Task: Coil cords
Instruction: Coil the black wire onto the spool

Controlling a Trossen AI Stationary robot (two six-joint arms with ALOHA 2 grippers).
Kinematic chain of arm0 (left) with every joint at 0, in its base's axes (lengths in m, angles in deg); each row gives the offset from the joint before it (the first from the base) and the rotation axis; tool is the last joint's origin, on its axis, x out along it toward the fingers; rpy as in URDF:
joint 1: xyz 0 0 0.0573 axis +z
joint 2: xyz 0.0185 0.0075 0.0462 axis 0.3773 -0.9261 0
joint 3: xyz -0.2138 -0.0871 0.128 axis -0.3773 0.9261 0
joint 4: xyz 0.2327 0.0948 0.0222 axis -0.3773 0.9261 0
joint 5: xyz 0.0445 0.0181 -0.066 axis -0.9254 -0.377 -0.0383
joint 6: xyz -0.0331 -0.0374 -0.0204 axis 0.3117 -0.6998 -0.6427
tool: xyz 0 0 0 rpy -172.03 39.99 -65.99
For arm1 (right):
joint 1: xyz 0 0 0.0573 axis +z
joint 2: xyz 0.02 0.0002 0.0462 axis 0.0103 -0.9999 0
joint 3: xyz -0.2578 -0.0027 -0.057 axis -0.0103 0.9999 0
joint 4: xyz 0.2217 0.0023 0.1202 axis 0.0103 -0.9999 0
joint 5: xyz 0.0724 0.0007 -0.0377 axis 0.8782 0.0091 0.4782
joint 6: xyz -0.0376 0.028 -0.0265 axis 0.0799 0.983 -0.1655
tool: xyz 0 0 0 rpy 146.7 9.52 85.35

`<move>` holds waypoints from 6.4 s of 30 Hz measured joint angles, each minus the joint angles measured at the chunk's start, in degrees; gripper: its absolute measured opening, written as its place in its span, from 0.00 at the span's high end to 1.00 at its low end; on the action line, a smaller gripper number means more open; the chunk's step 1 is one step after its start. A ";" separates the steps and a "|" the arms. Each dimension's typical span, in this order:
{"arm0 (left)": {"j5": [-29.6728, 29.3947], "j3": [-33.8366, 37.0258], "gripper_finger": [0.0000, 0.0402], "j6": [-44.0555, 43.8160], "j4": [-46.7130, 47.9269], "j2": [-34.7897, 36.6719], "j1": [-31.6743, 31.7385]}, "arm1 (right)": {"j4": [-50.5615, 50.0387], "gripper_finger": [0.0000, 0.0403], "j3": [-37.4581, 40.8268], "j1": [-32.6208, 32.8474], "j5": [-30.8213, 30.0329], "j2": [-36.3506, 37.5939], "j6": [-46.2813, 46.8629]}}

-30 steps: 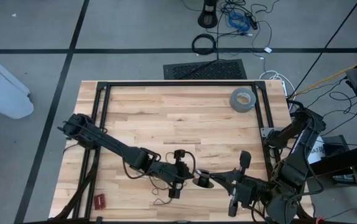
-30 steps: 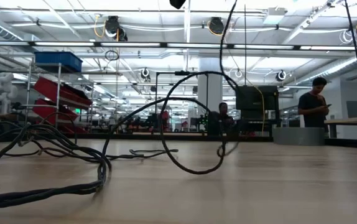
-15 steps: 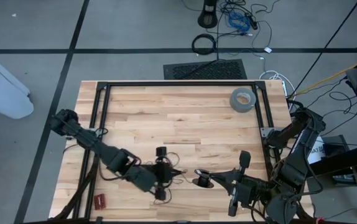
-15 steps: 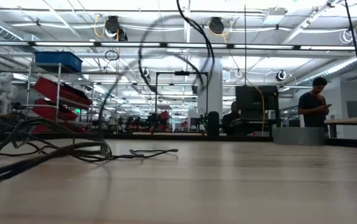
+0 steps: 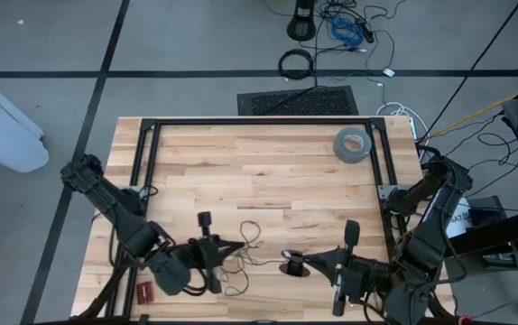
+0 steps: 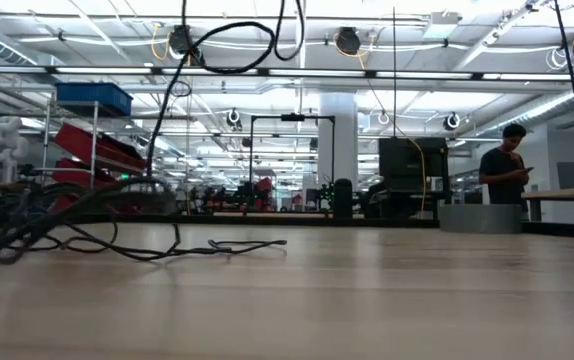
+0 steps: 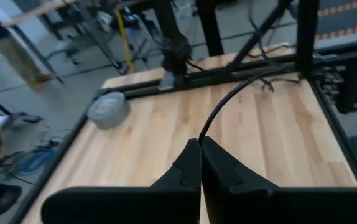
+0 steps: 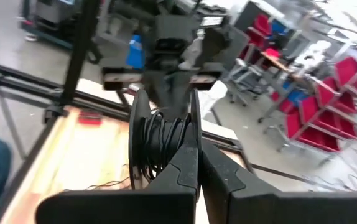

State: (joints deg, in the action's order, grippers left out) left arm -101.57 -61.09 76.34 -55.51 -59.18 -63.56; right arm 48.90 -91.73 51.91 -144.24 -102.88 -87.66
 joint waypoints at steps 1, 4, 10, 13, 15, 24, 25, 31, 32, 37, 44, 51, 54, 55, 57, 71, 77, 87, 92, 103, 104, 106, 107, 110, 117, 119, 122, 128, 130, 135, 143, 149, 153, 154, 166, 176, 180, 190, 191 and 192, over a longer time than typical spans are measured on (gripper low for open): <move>-1.06 0.00 1.00 0.00 -0.01 0.21 -0.44 | 0.01 1.00 0.00 -0.16 1.31 0.00 0.02; -4.37 0.00 1.00 0.12 0.00 0.66 -1.57 | -0.17 1.00 0.00 -0.97 4.86 0.00 0.85; -9.58 0.00 1.00 1.07 -0.03 1.08 -3.48 | -2.36 1.00 0.00 -3.10 7.00 0.00 1.96; -12.26 0.00 1.00 1.91 -0.09 1.27 -4.40 | -4.24 1.00 0.00 -3.70 7.06 0.00 3.44; -14.18 0.00 1.00 1.95 -0.07 1.55 -4.97 | -5.44 1.00 -0.02 -4.14 7.91 0.00 4.29; -19.26 0.00 1.00 1.90 -0.31 2.13 -6.76 | -6.08 1.00 -0.02 -5.52 11.75 -0.02 4.33; -19.75 0.00 1.00 1.90 -0.33 2.14 -6.84 | -6.14 1.00 -0.02 -5.68 12.50 -0.05 4.33; -22.51 0.00 1.00 1.92 -1.47 2.11 -7.40 | -6.15 1.00 -0.04 -6.96 13.01 -1.65 1.34; -22.50 0.00 1.00 1.94 -1.98 2.11 -7.40 | -6.18 1.00 -0.04 -7.26 13.07 -1.95 0.33; -22.51 0.00 1.00 2.95 -4.10 2.11 -7.40 | -6.15 1.00 -0.04 -8.86 13.06 -3.13 -2.99; -22.48 0.00 1.00 3.06 -4.75 2.11 -7.40 | -6.30 1.00 -0.04 -10.45 16.00 -4.54 -5.18; -22.46 0.00 1.00 3.13 -6.98 2.11 -7.40 | -6.28 1.00 -0.04 -13.53 15.54 -6.15 -5.30; -22.40 0.00 1.00 3.13 -7.12 2.11 -7.40 | -6.13 1.00 -0.04 -14.94 15.40 -7.06 -5.73; -22.34 0.00 1.00 3.13 -7.27 2.10 -7.40 | -6.11 1.00 -0.03 -15.38 15.39 -7.36 -5.87; -22.22 0.00 1.00 3.32 -7.74 2.09 -7.40 | -5.93 1.00 -0.04 -16.19 14.91 -8.01 -6.03; -20.98 0.00 1.00 3.08 -9.13 2.05 -7.38 | -5.53 1.00 -0.03 -17.55 -5.11 -9.68 -4.25; -17.74 0.00 1.00 3.56 -10.91 1.56 -6.60 | -5.54 1.00 -0.03 -17.56 -8.87 -9.68 -2.14; -6.34 0.02 1.00 14.42 -26.07 -3.52 -2.44 | -5.05 1.00 -0.02 -17.56 -10.21 -9.89 -0.52; -3.10 0.02 1.00 15.45 -26.40 -4.82 -0.03 | -3.93 1.00 -0.02 -17.46 -9.67 -9.88 -0.81; 5.12 0.02 1.00 15.08 -25.68 -8.83 5.95 | -0.03 1.00 -0.02 -14.25 -9.64 -7.27 -0.87; 5.14 0.03 1.00 15.08 -25.56 -9.25 6.38 | 0.38 1.00 -0.02 -13.81 -9.64 -7.05 -0.84; 5.19 0.04 1.00 15.08 -25.56 -9.95 7.12 | 0.86 1.00 -0.02 -12.80 -9.65 -6.59 -0.88; 5.19 0.04 1.00 15.07 -25.58 -10.15 7.37 | 1.43 1.00 -0.02 -12.35 -9.63 -6.39 -0.88; 5.80 0.04 1.00 15.02 -25.89 -10.82 8.18 | 3.66 1.00 0.00 -11.12 -9.62 -5.83 -2.10; 6.24 0.04 1.00 14.91 -25.69 -11.74 9.63 | 9.82 1.00 0.00 -8.41 -9.64 -5.63 -7.27; 6.25 0.04 1.00 14.89 -25.69 -11.74 9.86 | 11.14 1.00 0.00 -7.66 -9.61 -5.64 -8.61; 6.24 0.04 1.00 14.88 -26.06 -11.74 9.87 | 13.03 1.00 0.02 -6.85 -9.68 -5.64 -10.14; 6.25 0.04 1.00 14.88 -28.81 -11.83 9.29 | 13.43 1.00 0.03 -6.98 -9.85 -5.64 -9.89; 6.71 0.04 1.00 14.88 -30.08 -11.83 9.12 | 13.43 1.00 0.02 -7.50 -9.06 -5.64 -9.45; 9.94 0.04 1.00 14.87 -32.75 -11.83 9.13 | 13.38 1.00 0.02 -8.72 -8.43 -5.64 -9.01; 12.60 0.04 1.00 15.30 -36.85 -11.83 8.07 | 8.66 1.00 0.02 -10.55 -8.52 -5.68 -5.35; 12.53 0.04 1.00 18.29 -37.74 -10.59 5.50 | 8.15 1.00 0.02 -10.29 -8.70 -5.70 -5.20; 12.34 0.04 1.00 17.70 -34.24 -7.89 3.20 | 8.36 1.00 0.02 -9.16 -10.03 -5.66 -6.33; 12.21 0.04 1.00 16.73 -32.25 -7.10 2.81 | 8.55 1.00 0.02 -8.77 -10.04 -5.50 -6.51; 11.64 0.04 1.00 4.29 -7.83 -3.55 5.18 | 11.00 1.00 0.00 -3.82 -10.13 -3.48 -7.40; -0.13 0.04 1.00 -2.44 1.18 -3.50 7.38 | 13.79 1.00 0.00 -0.25 -6.43 -3.43 -10.50; -2.71 0.04 1.00 -4.55 2.10 -2.18 7.03 | 13.40 1.00 0.00 -0.26 -0.14 -3.43 -9.36; -7.67 0.04 1.00 -4.70 2.28 2.15 0.35 | 6.90 1.00 -0.04 -4.52 3.78 -3.41 -6.02; -8.55 0.04 1.00 -4.67 2.26 2.33 -0.25 | 6.02 1.00 -0.04 -5.16 5.87 -3.42 -6.22; -9.27 0.04 1.00 -4.66 2.26 2.53 -0.94 | 5.08 1.00 -0.04 -5.83 7.43 -3.42 -6.35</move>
State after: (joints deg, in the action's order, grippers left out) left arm -110.84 -61.05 71.69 -53.25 -56.65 -64.51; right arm 53.98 -91.78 46.08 -136.81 -106.30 -94.01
